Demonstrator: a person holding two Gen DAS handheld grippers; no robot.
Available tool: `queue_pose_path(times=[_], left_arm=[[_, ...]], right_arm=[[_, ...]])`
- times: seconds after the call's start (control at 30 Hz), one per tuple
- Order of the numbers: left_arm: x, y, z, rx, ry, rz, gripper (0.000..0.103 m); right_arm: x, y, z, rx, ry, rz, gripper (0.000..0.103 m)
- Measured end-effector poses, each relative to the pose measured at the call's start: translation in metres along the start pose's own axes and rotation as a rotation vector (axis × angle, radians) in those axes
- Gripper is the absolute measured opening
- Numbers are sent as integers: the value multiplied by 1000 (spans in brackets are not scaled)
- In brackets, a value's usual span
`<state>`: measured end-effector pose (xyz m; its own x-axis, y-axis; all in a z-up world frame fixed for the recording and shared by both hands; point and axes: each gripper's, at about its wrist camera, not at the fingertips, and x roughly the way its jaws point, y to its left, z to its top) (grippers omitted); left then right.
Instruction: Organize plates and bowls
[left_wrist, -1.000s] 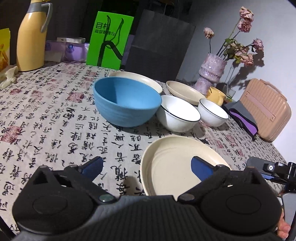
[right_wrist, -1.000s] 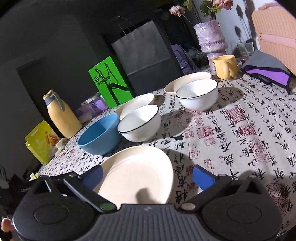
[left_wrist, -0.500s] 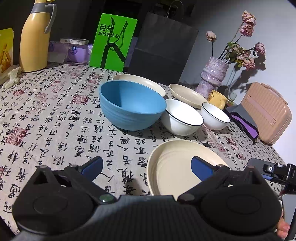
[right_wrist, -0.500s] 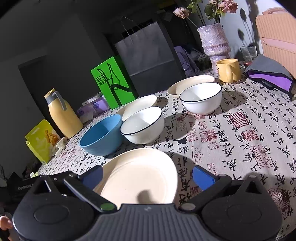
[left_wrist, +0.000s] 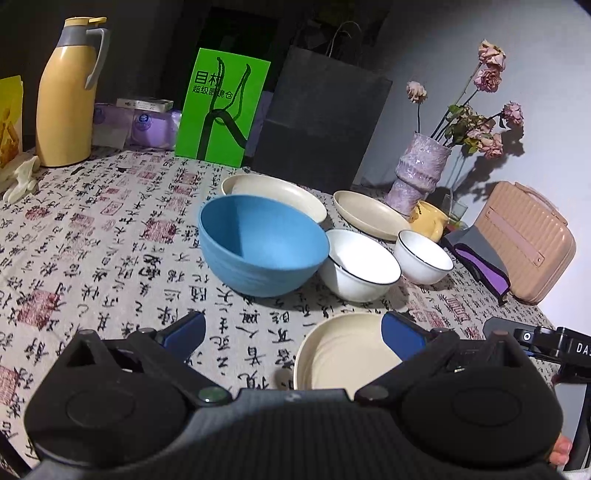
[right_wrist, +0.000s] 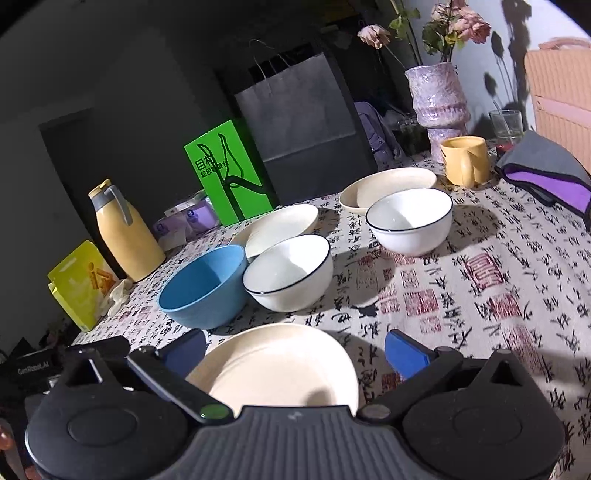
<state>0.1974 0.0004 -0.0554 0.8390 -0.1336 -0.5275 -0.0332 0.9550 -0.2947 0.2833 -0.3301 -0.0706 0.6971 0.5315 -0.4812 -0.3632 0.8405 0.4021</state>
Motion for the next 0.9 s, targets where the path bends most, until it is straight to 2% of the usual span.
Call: queue_pose_path(times=[0.9], left_arm=[[16,17,86,20,-26,-34,103]], right_arm=[[32,29,77,-54,18,9,103]])
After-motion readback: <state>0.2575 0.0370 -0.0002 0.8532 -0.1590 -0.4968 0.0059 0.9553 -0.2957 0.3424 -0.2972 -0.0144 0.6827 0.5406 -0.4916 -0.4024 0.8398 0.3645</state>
